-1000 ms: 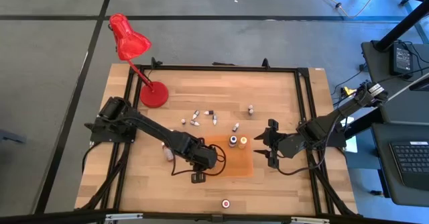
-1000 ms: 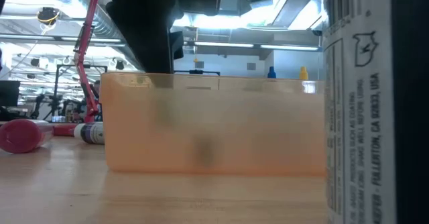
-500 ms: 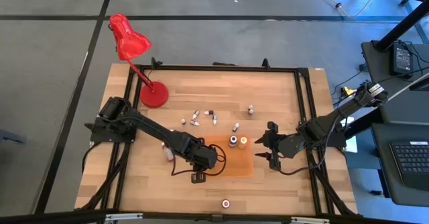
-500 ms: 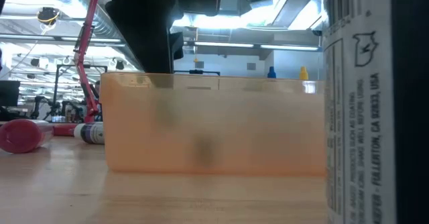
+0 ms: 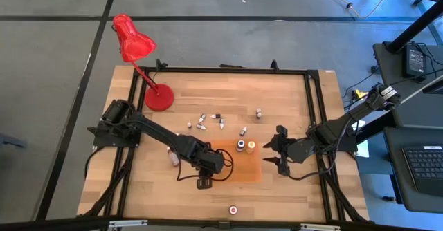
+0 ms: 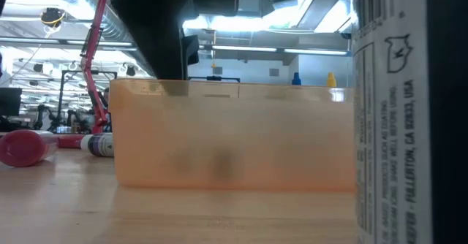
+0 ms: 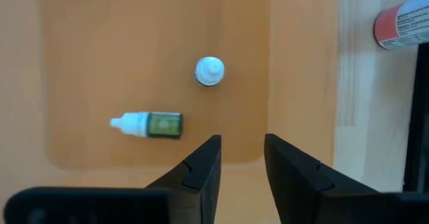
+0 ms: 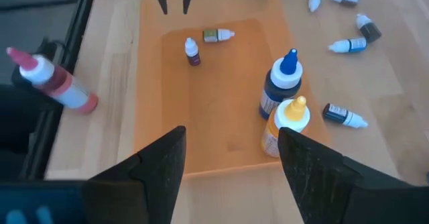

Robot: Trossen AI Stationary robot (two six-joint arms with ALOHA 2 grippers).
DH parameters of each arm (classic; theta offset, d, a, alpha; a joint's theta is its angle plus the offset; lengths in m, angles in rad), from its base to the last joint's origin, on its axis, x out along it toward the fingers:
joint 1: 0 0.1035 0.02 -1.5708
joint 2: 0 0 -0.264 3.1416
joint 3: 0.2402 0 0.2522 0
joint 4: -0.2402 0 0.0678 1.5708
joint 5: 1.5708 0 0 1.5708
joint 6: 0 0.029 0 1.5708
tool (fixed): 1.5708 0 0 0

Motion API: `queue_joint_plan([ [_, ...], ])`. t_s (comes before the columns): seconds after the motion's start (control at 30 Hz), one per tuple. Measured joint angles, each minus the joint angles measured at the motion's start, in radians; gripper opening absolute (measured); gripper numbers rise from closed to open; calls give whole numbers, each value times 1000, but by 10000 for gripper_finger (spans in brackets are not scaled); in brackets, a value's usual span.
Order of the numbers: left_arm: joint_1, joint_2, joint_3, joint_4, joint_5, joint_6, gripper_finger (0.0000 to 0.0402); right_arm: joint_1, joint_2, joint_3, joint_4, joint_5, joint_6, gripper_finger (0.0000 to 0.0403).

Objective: Pick & Place food coloring
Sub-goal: Put the right small blue food coloring bottle into the orange bin

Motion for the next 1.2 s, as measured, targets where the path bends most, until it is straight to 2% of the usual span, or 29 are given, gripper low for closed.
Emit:
queue_joint_plan([
  [0.1,1,-52,0,-11,-38,42,111,-19,0,0,-27,37,81,239],
  [0.2,1,-123,-9,-8,-109,113,109,-52,0,0,-100,118,100,239],
  [0.33,15,-244,-92,70,-177,198,108,-130,-1,0,-212,217,140,239],
  [0.4,38,-309,-171,171,-174,236,110,-172,-1,0,-245,242,128,239],
  [0.53,104,-434,-365,395,-57,271,111,-244,-1,-8,-245,238,62,239],
  [0.63,144,-521,-512,545,-26,305,108,-285,-1,-49,-211,237,14,239],
  [0.77,188,-614,-662,714,-34,339,107,-333,-1,-149,-57,236,-44,239],
  [0.93,205,-681,-783,899,-35,386,111,-383,-1,-309,220,225,-154,239],
  [1.2,203,-699,-814,945,-35,402,108,-501,0,-486,568,197,-317,239],
])
